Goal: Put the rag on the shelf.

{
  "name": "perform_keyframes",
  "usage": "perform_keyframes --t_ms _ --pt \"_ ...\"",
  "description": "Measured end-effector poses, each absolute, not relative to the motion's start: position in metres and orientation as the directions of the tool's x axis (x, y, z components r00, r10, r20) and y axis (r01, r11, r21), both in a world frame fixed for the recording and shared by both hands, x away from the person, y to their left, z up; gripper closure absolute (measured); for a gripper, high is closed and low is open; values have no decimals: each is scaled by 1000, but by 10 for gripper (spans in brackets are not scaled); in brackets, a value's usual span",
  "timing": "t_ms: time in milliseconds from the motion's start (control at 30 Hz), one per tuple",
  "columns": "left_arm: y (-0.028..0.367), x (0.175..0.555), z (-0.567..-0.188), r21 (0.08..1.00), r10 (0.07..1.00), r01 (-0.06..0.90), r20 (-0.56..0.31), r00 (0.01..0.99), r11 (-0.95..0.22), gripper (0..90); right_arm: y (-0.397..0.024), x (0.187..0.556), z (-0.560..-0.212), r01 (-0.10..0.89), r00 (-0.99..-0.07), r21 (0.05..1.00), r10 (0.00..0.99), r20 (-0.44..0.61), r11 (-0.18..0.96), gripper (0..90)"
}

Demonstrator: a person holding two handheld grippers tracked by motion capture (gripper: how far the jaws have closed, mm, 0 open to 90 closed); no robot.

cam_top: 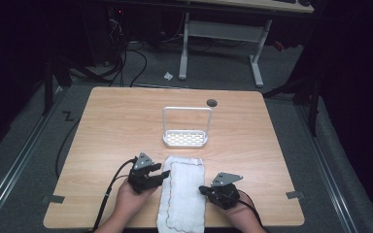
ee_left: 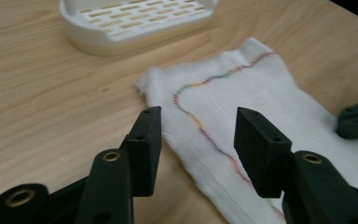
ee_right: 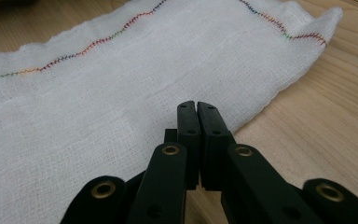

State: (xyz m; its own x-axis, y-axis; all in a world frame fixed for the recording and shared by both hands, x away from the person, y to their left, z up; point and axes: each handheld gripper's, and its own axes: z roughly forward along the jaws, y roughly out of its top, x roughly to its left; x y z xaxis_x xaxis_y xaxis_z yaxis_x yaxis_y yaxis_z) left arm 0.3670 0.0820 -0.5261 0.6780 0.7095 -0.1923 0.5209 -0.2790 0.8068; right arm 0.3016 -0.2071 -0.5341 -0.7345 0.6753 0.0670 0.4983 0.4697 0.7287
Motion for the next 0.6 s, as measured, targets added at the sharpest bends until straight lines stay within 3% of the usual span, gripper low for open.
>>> perform_keyframes --t_ms 167,300,600 --pt "71 391 -537 771 747 573 -203 633 -276 415 -206 304 -534 501 -733 724 677 65 474 890" --pt "63 402 -539 771 755 576 -201 624 -271 427 -207 305 -534 502 -734 728 675 74 466 891" --pt "55 403 -540 774 735 560 -191 651 -295 675 -208 306 -534 516 -732 727 674 100 452 855"
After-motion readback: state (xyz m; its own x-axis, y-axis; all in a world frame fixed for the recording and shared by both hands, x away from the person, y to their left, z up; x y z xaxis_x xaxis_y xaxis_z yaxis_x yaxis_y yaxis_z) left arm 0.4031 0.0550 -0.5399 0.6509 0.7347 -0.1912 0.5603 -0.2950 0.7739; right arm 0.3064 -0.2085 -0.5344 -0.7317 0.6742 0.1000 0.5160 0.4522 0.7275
